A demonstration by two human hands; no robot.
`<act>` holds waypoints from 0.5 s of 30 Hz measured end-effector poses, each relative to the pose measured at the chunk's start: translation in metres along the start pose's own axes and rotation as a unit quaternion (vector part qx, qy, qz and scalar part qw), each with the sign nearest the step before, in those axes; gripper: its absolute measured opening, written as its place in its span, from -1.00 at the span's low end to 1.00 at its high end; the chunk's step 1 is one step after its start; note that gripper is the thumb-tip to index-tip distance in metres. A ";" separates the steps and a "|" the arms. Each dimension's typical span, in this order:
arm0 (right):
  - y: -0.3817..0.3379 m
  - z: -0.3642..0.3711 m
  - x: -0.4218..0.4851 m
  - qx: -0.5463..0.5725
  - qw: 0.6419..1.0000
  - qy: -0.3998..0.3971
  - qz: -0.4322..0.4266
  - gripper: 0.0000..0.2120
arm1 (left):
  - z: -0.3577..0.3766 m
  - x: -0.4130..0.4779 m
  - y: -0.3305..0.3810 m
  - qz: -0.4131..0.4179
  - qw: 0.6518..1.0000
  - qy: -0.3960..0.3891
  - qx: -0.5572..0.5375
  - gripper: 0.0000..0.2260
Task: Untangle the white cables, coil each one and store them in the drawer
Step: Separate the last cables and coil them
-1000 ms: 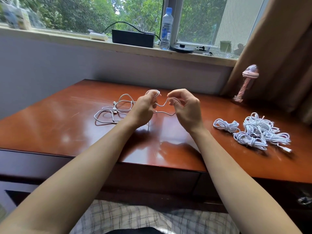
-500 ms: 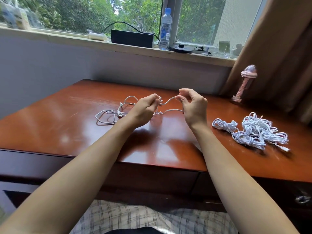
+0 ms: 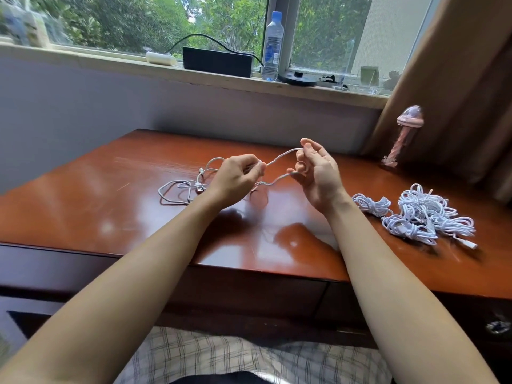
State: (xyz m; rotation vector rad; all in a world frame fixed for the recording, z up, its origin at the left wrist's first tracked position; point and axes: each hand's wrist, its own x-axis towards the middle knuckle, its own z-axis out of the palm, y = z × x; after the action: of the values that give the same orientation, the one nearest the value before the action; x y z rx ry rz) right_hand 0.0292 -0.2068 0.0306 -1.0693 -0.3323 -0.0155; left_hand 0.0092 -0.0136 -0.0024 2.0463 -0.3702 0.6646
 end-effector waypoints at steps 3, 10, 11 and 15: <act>-0.002 -0.003 0.001 0.051 0.998 -0.011 0.022 -0.83 | 0.000 -0.002 0.008 -0.026 0.999 -0.006 -0.030 -0.79; 0.009 -0.008 0.002 -0.220 0.970 0.015 -0.107 -0.85 | -0.004 -0.006 0.019 -0.093 0.957 -0.082 -0.262 -0.75; 0.012 -0.010 0.002 -0.267 0.954 0.016 -0.136 -0.86 | -0.004 -0.006 0.021 -0.096 0.949 -0.097 -0.283 -0.75; 0.019 -0.014 0.004 -0.365 0.912 0.017 -0.184 -0.88 | -0.004 -0.009 0.031 -0.125 0.912 -0.139 -0.365 -0.71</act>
State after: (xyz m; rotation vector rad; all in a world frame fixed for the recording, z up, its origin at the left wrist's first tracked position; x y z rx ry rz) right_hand 0.0402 -0.2089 0.0096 -1.7303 -0.5130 -0.5328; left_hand -0.0150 -0.0265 0.0157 1.4204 -0.4301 0.0388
